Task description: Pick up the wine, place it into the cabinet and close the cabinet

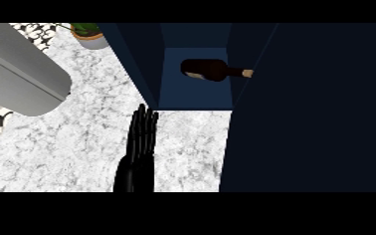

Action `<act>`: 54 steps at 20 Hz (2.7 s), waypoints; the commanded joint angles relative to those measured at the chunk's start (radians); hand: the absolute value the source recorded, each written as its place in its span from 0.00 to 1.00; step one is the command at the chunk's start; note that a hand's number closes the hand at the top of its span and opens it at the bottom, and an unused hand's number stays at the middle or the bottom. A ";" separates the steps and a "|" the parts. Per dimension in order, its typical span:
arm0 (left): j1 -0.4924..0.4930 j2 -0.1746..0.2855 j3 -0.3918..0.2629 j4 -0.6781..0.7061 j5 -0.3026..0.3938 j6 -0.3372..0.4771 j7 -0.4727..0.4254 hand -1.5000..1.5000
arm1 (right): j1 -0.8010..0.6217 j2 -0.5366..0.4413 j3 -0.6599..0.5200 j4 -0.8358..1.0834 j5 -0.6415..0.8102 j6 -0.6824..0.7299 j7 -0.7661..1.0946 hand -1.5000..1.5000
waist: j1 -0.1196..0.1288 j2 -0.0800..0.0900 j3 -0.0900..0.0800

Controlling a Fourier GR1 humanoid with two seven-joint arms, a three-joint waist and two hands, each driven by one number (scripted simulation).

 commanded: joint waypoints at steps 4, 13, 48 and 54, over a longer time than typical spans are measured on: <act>0.150 0.152 -0.010 -0.174 -0.009 -0.097 -0.004 0.00 | 0.065 -0.042 -0.022 -0.076 -0.168 0.087 0.042 1.00 | 0.000 0.000 0.000; 0.264 0.315 0.107 -0.321 0.048 -0.228 0.001 0.00 | 0.198 -0.012 0.107 -0.129 -0.161 0.137 0.028 1.00 | -0.005 -0.001 0.000; 0.433 0.535 0.724 -0.212 0.405 -0.709 0.032 0.00 | -0.193 0.036 0.914 0.150 0.249 -0.426 0.056 1.00 | 0.007 -0.005 -0.004; 0.461 0.549 0.762 -0.226 0.450 -0.785 0.062 0.00 | -0.329 0.033 0.882 0.219 0.272 -0.535 0.072 1.00 | 0.023 -0.005 -0.004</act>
